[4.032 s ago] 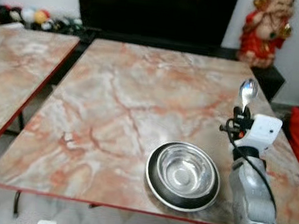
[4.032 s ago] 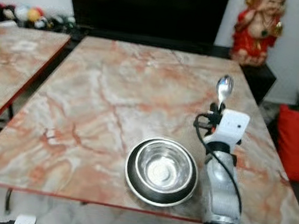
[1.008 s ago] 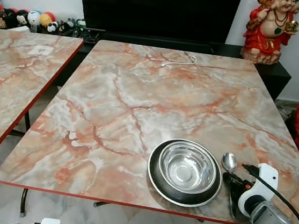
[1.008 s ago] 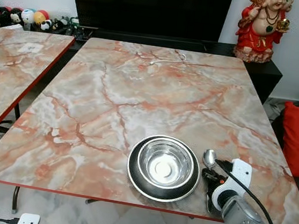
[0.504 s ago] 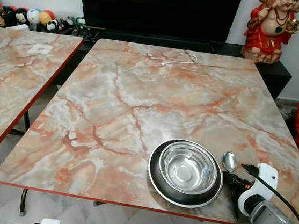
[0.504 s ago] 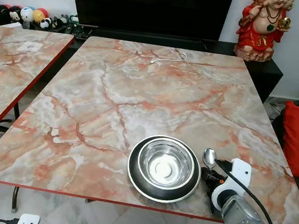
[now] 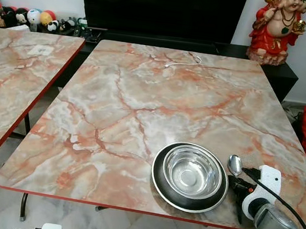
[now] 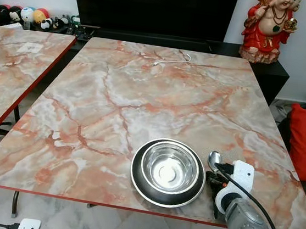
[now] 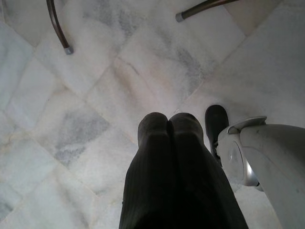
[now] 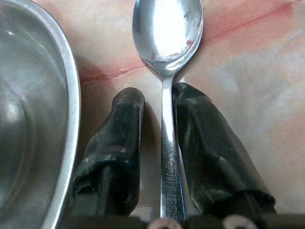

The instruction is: Setting the table

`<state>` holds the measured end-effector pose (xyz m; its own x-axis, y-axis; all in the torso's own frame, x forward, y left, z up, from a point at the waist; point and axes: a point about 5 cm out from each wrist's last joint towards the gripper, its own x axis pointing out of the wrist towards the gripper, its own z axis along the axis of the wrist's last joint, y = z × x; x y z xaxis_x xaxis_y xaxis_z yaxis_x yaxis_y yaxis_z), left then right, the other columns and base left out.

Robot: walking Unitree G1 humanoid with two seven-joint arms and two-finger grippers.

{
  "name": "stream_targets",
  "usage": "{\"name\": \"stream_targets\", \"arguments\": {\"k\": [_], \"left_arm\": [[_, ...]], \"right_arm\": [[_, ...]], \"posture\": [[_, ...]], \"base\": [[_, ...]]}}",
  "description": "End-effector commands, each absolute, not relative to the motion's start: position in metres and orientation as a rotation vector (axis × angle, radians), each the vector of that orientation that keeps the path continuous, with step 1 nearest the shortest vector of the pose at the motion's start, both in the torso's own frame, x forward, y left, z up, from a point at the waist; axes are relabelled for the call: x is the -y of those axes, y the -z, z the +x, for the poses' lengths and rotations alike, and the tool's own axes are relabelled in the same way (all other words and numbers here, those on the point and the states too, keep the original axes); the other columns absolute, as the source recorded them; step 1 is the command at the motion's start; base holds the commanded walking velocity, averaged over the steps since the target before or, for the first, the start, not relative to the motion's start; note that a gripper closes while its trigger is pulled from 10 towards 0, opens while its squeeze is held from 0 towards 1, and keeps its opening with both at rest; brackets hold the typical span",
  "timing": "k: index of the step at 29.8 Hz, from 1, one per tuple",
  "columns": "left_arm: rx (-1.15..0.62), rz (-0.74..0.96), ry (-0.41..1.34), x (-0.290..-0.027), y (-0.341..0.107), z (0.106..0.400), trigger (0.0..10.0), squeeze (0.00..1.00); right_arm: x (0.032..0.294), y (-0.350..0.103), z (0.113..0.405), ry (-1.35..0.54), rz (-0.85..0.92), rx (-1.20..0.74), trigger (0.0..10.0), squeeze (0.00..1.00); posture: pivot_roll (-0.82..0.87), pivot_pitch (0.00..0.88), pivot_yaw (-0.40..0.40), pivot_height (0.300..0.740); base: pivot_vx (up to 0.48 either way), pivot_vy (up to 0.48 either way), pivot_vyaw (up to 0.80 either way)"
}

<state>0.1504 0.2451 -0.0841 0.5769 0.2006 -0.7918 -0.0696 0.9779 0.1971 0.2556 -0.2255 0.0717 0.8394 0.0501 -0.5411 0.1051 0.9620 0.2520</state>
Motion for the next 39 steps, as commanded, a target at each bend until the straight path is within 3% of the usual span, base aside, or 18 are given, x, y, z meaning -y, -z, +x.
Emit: {"name": "stream_targets", "arguments": {"k": [1,22,39], "left_arm": [[-0.967,0.167,-0.151,-0.246,0.086,0.145,10.0,0.0],[-0.962,0.163,-0.149,-0.245,0.086,0.146,10.0,0.0],[-0.966,0.161,-0.144,-0.245,0.086,0.146,10.0,0.0]], "right_arm": [[0.232,-0.061,0.249,0.075,0.263,-0.63,10.0,0.0],[0.235,-0.081,0.261,0.128,0.334,-0.442,10.0,0.0],[0.226,-0.074,0.254,0.063,0.32,-0.508,10.0,0.0]], "posture": [[-0.06,0.03,0.004,0.74],[-0.06,0.028,0.004,0.74],[-0.07,0.031,0.004,0.74]], "base": [[0.0,0.0,0.0],[0.0,0.0,0.0],[0.0,0.0,0.0]]}}
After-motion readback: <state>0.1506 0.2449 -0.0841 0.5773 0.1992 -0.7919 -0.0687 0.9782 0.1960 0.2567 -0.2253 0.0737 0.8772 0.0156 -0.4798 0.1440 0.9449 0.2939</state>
